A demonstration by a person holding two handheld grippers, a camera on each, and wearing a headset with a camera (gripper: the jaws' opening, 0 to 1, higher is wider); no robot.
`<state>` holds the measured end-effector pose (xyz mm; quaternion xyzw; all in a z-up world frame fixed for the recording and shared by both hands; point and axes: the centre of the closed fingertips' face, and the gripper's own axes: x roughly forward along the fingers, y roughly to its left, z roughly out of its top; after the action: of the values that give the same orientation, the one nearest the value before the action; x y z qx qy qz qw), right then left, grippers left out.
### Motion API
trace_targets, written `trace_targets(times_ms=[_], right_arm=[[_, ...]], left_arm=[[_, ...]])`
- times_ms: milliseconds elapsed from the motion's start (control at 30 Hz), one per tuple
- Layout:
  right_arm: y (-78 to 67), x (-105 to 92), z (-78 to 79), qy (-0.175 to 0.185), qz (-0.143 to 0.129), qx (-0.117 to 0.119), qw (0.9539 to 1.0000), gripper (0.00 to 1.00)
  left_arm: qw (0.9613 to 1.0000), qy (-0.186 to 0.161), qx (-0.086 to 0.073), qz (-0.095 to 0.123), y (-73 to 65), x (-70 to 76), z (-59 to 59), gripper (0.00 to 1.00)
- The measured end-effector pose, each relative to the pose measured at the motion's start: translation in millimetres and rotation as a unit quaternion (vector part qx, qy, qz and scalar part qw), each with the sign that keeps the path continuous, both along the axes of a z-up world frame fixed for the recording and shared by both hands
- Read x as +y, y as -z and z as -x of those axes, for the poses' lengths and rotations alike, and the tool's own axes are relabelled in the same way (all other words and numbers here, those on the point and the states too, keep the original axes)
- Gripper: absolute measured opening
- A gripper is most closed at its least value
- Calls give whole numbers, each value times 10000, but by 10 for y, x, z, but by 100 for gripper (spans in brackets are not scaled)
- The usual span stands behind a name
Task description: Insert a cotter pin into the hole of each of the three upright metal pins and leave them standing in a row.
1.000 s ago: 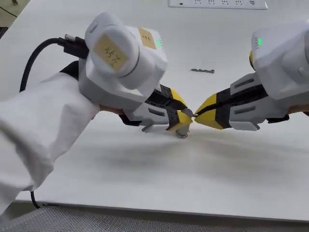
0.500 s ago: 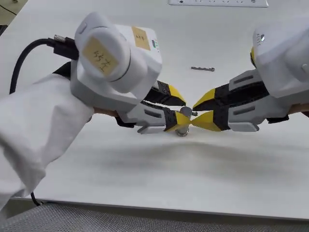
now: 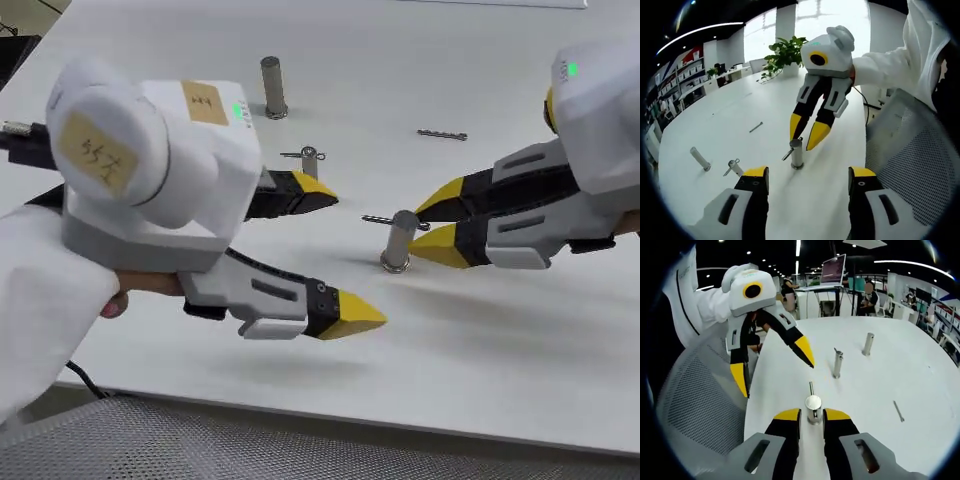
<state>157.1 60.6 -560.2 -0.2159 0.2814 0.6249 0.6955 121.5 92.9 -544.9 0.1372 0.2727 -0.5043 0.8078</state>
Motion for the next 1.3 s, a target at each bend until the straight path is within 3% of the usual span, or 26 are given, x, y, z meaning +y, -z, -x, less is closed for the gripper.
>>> trace_targets(times_ms=[333, 533, 633, 700, 833, 933, 1033, 1300], right_arm=[[21, 27, 2, 37, 24, 46, 10000, 12], [25, 75, 5, 41, 30, 40, 10000, 12], [55, 96, -7, 44, 26, 57, 10000, 12], [54, 111, -17, 56, 46, 70, 9999, 11], [61, 125, -19, 2, 80, 20, 10000, 10], [62, 104, -25, -92, 165, -30, 9998, 9], [70, 93, -35, -139, 231, -75, 9996, 9], [69, 100, -48, -171, 335, -169, 9991, 8]], left_arm=[[9986, -469, 25, 234, -54, 116, 59, 89], [9972, -630, 131, 377, -80, 145, 87, 99], [9965, -683, 146, 457, -100, 146, 99, 99], [9961, -776, 29, 423, -115, 173, 76, 99], [9949, -894, 92, 457, -116, 204, 83, 99], [9950, -925, 89, 371, -92, 234, 117, 99], [9950, -990, -90, 101, -77, 302, 114, 99], [9931, -1157, -57, 177, -131, 350, 135, 99]])
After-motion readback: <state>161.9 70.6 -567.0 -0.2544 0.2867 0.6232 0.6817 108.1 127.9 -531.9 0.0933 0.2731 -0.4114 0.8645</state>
